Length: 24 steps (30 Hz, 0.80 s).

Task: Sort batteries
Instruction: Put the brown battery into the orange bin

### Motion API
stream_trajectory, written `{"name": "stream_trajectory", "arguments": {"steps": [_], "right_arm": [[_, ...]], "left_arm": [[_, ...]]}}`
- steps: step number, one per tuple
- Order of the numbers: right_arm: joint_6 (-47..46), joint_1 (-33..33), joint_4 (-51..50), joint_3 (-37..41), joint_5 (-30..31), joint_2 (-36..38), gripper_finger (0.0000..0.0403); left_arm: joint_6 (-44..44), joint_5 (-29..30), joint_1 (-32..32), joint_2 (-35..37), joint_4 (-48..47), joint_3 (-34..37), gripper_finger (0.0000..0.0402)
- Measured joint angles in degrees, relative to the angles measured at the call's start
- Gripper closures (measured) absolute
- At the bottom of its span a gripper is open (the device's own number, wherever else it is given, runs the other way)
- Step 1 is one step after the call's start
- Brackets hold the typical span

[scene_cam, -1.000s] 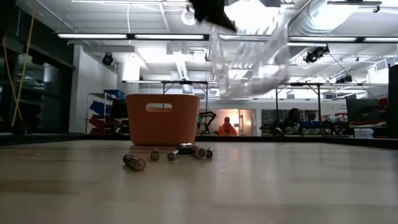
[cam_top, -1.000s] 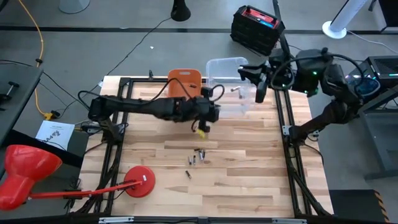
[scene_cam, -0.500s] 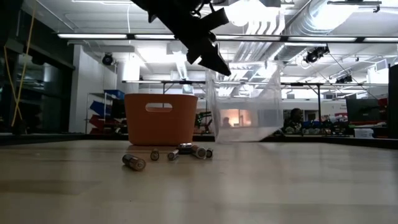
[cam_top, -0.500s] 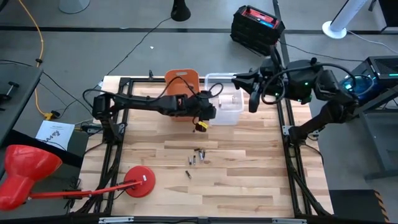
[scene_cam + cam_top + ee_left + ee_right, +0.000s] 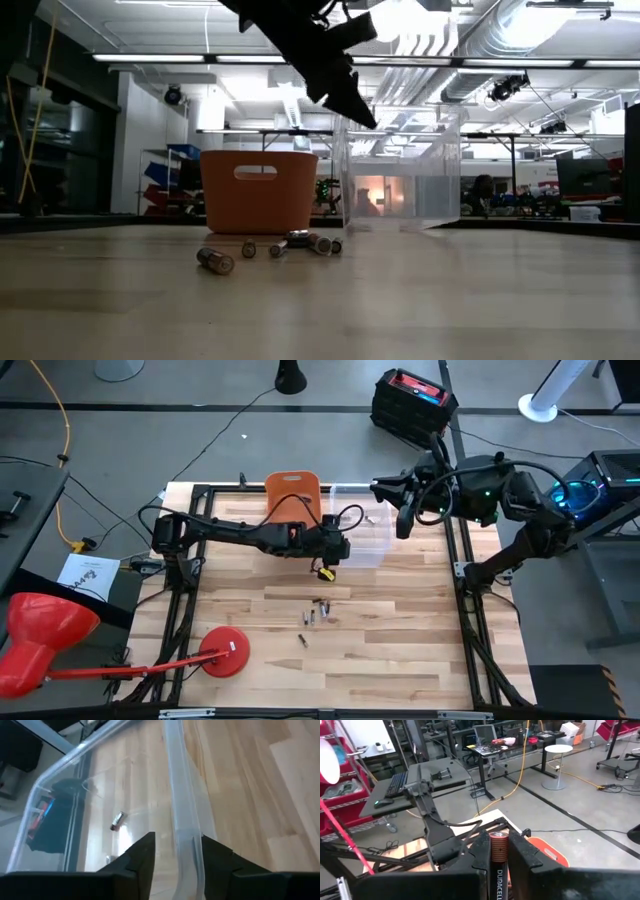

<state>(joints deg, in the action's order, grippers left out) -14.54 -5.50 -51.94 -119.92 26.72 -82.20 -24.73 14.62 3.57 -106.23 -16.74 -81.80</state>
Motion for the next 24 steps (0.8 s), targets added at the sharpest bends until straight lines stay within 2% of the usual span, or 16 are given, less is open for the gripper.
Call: {"name": "stream_trajectory", "arguments": {"steps": [13,19,24], "right_arm": [[0.45,1.14,-0.09,0.01,-0.37,-0.69,0.0382],[1.06,1.14,-0.12,0.00,-0.37,-0.80,0.0382],[1.06,1.96,-2.83,-0.02,-0.41,-0.80,0.0382]], "left_arm": [[1.53,1.03,0.20,0.06,-0.44,-5.07,0.0202],[6.06,0.93,-0.07,0.58,-4.16,-5.07,0.0192],[8.13,1.00,-0.73,4.62,-9.04,-5.09,0.0192]]}}
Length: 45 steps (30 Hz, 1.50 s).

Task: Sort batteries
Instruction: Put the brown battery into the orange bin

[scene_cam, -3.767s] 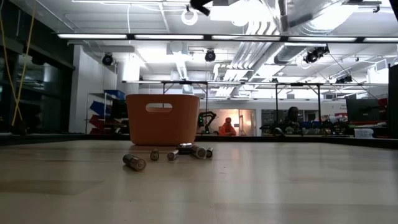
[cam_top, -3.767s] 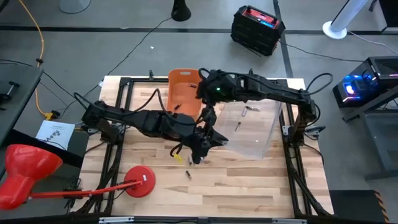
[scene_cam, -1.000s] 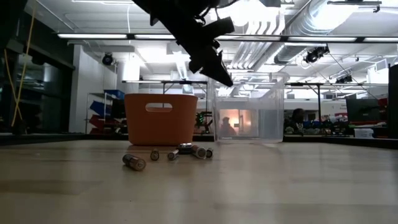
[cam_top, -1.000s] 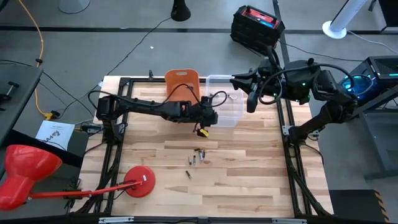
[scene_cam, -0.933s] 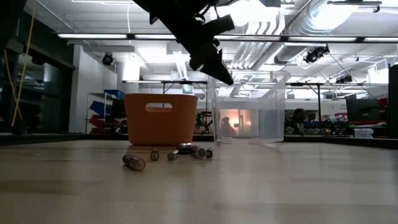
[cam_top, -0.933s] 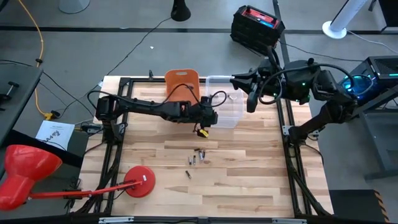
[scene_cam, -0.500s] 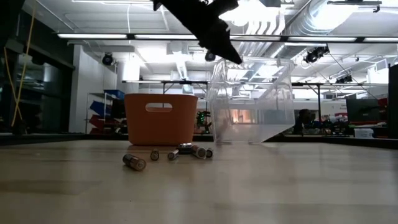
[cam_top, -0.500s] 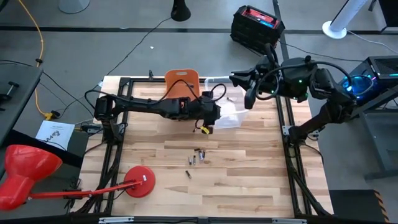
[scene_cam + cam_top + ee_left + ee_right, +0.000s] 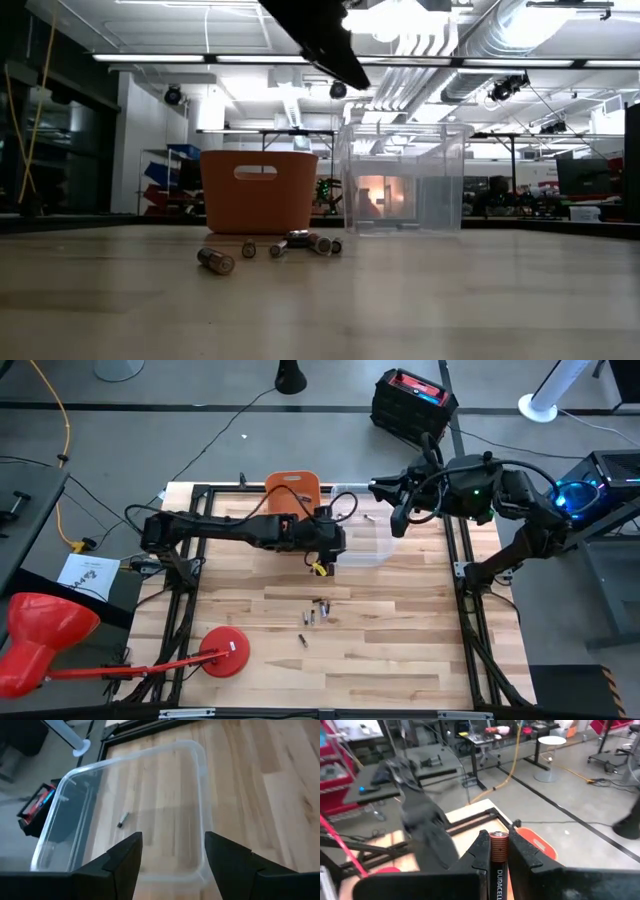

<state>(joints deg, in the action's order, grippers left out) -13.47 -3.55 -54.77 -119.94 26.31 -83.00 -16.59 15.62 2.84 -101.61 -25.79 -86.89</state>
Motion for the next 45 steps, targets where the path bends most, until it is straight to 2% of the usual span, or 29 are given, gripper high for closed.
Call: {"name": "stream_trajectory", "arguments": {"steps": [4,11,13,18,22,25,28,31,36,40,42,45], "right_arm": [[0.00,1.51,-1.95,0.00,0.04,-0.23,0.0382],[0.51,7.08,-8.57,0.79,-0.11,-4.50,0.0382],[1.94,9.21,-7.09,2.93,-3.33,-6.69,0.0382],[4.87,13.76,5.33,11.68,-12.94,-12.67,0.0382],[4.67,16.12,22.48,18.47,-22.16,-18.16,0.0382],[2.51,16.91,31.76,21.44,-25.00,-22.94,0.0382],[-0.09,17.50,33.88,22.38,-25.10,-27.86,0.0379],[-4.10,17.81,33.85,22.04,-25.05,-31.68,0.0359],[-4.62,17.20,34.08,21.44,-25.70,-33.53,0.0290],[-2.96,16.26,33.23,21.38,-25.32,-32.17,0.0241],[-3.34,16.15,31.02,21.38,-28.79,-29.94,0.0228],[-4.69,15.35,24.50,21.28,-37.04,-25.71,0.0221]], "left_arm": [[4.04,0.14,-0.04,4.40,-5.80,0.00,0.0192],[19.05,0.17,-1.31,16.02,-17.57,0.59,0.0192],[21.72,0.87,-2.99,20.55,-17.74,2.18,0.0192],[30.23,10.55,-9.74,33.74,-17.42,8.67,0.0192],[40.02,20.44,-17.63,43.30,-17.13,14.15,0.0192],[46.33,26.92,-23.00,47.66,-17.21,18.18,0.0192],[51.06,32.06,-26.66,49.41,-16.96,21.70,0.0192],[54.67,34.42,-28.70,49.11,-16.42,24.21,0.0192],[58.31,34.64,-29.61,46.84,-16.45,26.32,0.0192],[57.46,34.64,-29.67,45.26,-16.28,26.32,0.0192],[57.44,34.59,-29.68,45.03,-16.45,26.32,0.0192],[57.43,34.13,-30.10,44.95,-16.51,26.32,0.0192]]}}
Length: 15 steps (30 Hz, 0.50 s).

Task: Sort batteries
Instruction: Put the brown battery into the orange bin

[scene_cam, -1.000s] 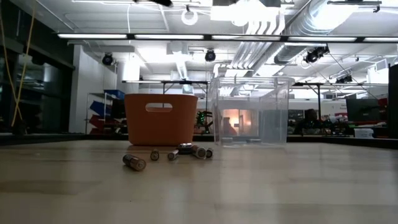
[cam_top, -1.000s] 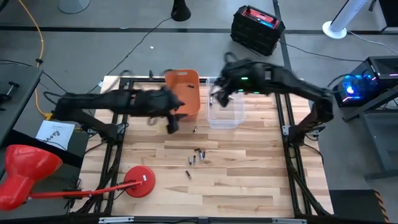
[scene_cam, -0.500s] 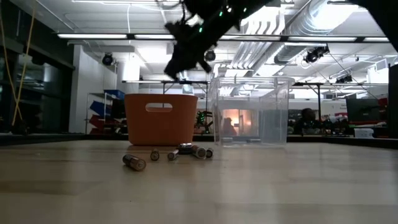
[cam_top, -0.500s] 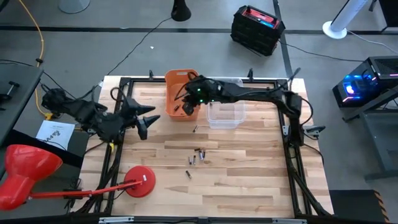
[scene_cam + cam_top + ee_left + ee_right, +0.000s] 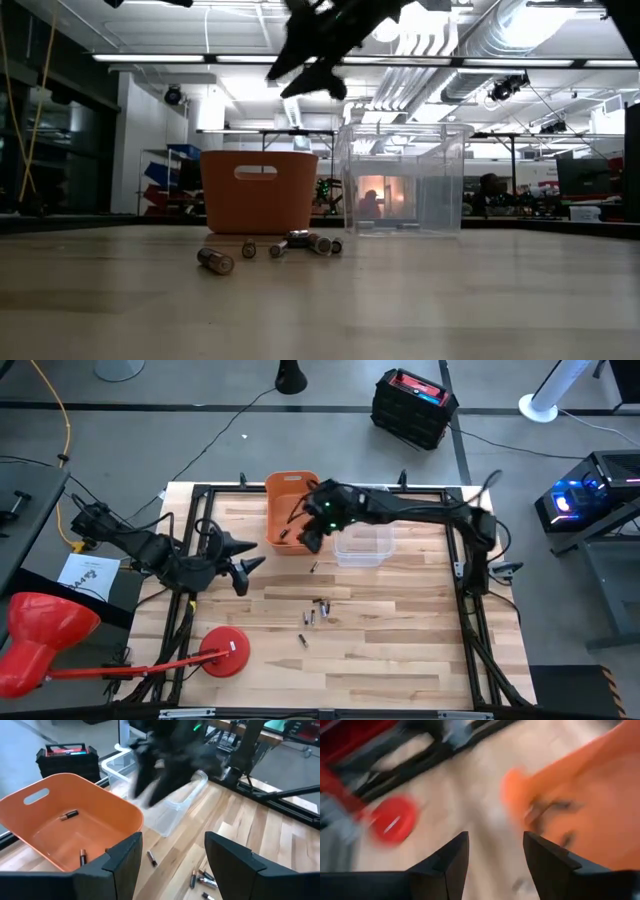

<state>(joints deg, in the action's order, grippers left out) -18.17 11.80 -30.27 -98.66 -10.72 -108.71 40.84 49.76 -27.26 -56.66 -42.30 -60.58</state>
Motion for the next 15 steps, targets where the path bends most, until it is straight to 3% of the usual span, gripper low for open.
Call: {"name": "stream_trajectory", "arguments": {"steps": [4,8,11,13,15], "right_arm": [[0.00,-5.42,-12.57,-0.01,-4.24,4.30,0.0221],[-1.20,-14.61,-22.36,0.02,-1.80,5.43,0.0220],[-6.53,-22.07,-23.66,1.63,6.78,4.52,0.0220],[-15.97,-25.78,-22.81,4.18,13.86,3.43,0.0221],[-25.90,-27.43,-20.72,7.42,16.59,2.20,0.0224]], "left_arm": [[0.04,-0.14,-0.77,-0.23,-1.35,0.00,0.0192],[0.04,-0.13,-0.99,-1.43,-3.17,0.00,0.0192],[0.06,-0.12,-0.99,-3.02,-3.33,0.00,0.0192],[0.66,-0.13,-0.99,-4.32,-3.38,0.00,0.0192],[1.64,-0.16,-0.93,-5.54,-3.37,0.00,0.0192]]}}
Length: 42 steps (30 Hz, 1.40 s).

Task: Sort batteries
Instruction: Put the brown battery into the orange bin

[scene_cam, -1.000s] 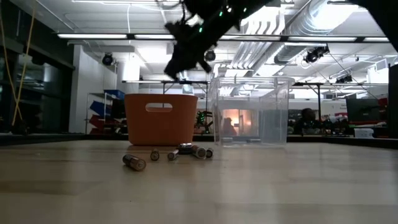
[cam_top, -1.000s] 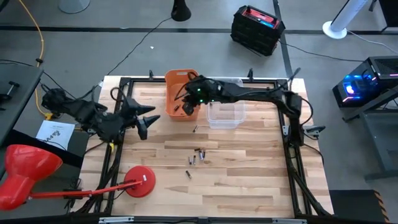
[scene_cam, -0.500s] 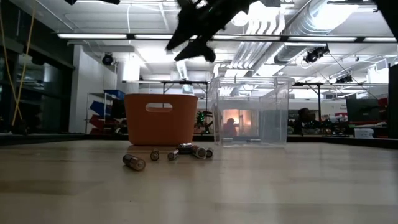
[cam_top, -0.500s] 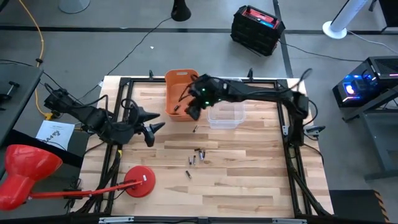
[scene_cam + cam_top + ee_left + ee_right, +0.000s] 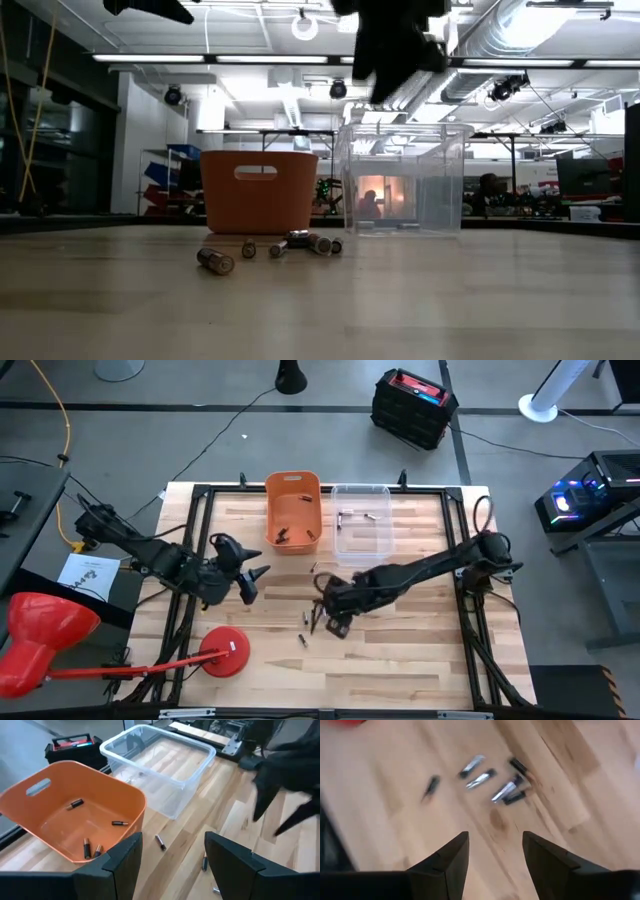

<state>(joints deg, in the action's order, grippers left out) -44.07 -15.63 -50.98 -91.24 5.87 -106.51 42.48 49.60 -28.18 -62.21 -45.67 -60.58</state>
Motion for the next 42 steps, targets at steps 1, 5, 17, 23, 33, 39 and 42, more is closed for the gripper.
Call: {"name": "stream_trajectory", "arguments": {"steps": [1,5,17,23,33,39,42], "right_arm": [[-4.74,0.00,1.81,1.78,0.21,-0.52,0.0226],[-20.74,1.34,10.85,8.41,2.06,-2.48,0.0234],[-33.51,4.79,21.91,15.26,1.55,-8.86,0.0265],[-33.53,5.10,23.47,15.10,0.72,-9.67,0.0265],[-34.40,5.12,28.15,15.15,-0.08,-9.55,0.0266],[-34.99,5.13,27.47,15.15,-0.09,-9.77,0.0266],[-35.19,5.13,28.11,15.08,-0.57,-10.89,0.0266]], "left_arm": [[0.56,-0.03,0.00,-0.72,0.09,0.00,0.0192],[1.41,-0.60,0.00,-3.27,0.64,0.00,0.0192],[0.48,-3.43,0.00,-6.34,0.89,0.00,0.0192],[0.43,-3.41,0.02,-6.30,0.86,0.00,0.0192],[-1.16,-3.23,0.06,-6.30,0.85,-0.02,0.0192],[-1.16,-2.61,0.09,-6.30,0.87,-0.02,0.0192],[-1.16,-2.55,0.21,-6.30,0.87,-0.02,0.0192]]}}
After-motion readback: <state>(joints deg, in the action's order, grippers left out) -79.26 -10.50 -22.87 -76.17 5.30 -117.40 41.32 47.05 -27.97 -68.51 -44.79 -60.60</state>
